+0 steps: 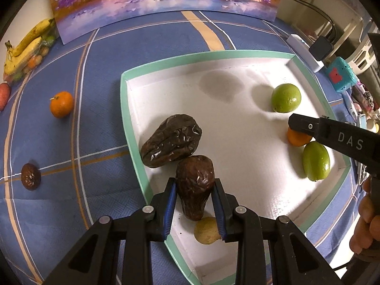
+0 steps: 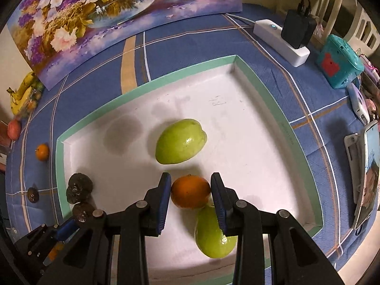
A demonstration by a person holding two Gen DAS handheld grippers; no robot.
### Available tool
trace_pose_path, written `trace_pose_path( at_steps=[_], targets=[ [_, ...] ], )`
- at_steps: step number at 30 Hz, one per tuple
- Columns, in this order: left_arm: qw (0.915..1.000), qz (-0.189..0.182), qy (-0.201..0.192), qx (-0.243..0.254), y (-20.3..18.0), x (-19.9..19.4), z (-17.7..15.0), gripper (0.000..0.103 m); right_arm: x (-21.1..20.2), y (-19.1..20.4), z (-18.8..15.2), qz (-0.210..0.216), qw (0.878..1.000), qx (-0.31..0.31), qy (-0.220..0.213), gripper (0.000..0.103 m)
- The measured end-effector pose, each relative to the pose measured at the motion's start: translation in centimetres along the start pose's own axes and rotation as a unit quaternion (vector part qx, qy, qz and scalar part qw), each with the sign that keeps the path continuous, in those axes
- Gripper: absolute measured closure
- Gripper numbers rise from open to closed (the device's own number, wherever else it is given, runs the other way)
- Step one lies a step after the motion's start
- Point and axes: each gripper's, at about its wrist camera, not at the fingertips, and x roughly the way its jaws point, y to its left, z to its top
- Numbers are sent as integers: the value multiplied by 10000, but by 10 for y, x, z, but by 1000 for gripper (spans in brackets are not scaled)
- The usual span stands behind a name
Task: Organize fruits
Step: 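Carry the date in left tool and tangerine in right tool over the white tray, then open left tool to drop the date while right tool releases the tangerine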
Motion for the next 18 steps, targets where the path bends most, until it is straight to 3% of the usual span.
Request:
trace_pose_path(
  at_steps=[14, 18],
  targets=[
    [9997, -114, 175, -102, 8, -10, -1, 68, 1, 2, 1, -99, 9999, -69, 78, 66],
    [9994, -243, 116, -196, 12, -21, 1, 61, -5, 1, 2, -135, 9999, -73, 45, 57]
  ],
)
